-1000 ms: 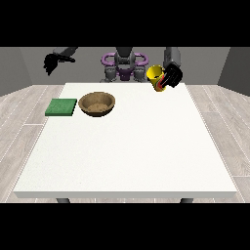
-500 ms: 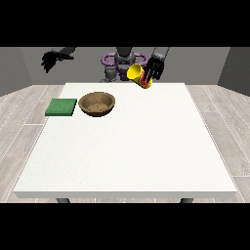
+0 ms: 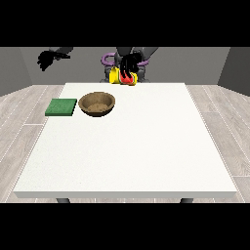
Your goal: Pick the cup and pour the ball into the bowl, then pick the bowl and place it on the pad
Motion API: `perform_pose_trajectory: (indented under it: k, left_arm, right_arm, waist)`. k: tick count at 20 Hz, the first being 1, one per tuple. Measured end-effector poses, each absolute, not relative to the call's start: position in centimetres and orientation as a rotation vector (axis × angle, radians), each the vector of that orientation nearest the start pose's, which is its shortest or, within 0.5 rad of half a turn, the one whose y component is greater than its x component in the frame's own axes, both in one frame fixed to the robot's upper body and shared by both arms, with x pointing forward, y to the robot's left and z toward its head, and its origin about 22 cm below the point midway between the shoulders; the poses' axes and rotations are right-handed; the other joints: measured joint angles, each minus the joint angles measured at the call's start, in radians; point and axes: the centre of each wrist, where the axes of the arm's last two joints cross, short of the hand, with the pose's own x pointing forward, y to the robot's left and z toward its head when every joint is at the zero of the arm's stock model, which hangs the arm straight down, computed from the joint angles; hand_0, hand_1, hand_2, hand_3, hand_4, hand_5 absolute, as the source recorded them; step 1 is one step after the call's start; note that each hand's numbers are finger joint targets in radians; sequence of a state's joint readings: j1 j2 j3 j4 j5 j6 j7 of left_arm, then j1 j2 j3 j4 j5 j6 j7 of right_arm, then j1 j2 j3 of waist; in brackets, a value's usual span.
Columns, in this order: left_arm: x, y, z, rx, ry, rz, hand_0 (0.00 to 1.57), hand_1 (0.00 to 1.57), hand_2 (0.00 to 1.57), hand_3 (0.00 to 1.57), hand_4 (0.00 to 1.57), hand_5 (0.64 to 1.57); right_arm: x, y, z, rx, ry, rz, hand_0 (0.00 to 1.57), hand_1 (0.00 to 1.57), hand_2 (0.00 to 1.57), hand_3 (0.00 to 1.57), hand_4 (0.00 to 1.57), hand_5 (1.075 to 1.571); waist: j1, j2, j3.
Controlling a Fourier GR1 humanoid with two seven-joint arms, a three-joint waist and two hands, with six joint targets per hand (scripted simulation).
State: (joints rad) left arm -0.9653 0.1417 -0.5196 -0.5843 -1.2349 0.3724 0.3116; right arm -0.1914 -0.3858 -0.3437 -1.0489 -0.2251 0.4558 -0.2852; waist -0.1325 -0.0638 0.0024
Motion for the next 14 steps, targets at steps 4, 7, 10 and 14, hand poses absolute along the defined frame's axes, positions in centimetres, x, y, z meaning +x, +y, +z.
perform_pose_trajectory:
  k: [4,7,10,14]
  left_arm:
    - [40.3,7.5,4.3,1.563,-1.416,-1.715,1.52,1.52,1.57,1.57,1.51,1.221]
    - [39.8,6.3,3.6,1.676,-1.332,-1.886,1.48,1.48,1.57,1.57,1.47,1.234]
    - [39.2,5.2,3.2,1.743,-1.269,-2.036,1.45,1.45,1.57,1.57,1.53,1.143]
    - [38.7,3.7,3.8,1.802,-1.245,-2.146,1.45,1.45,1.57,1.57,1.53,1.134]
  right_arm:
    - [26.8,-40.6,-1.5,0.079,-1.63,0.032,0.0,0.0,0.0,0.0,0.0,1.57]
    - [27.1,-40.2,-1.7,0.084,-1.631,0.031,0.0,0.0,0.0,0.0,0.0,1.571]
    - [26.7,-40.9,-1.9,0.068,-1.624,0.019,0.0,0.0,0.0,0.0,0.0,1.571]
    - [26.7,-41.8,-1.7,0.04,-1.62,0.005,0.0,0.0,0.0,0.0,0.0,1.571]
  waist:
    - [-0.006,0.004,0.0003]
    - [-0.005,0.002,-0.0003]
    - [0.015,-0.01,-0.0007]
    - [0.043,-0.009,-0.0014]
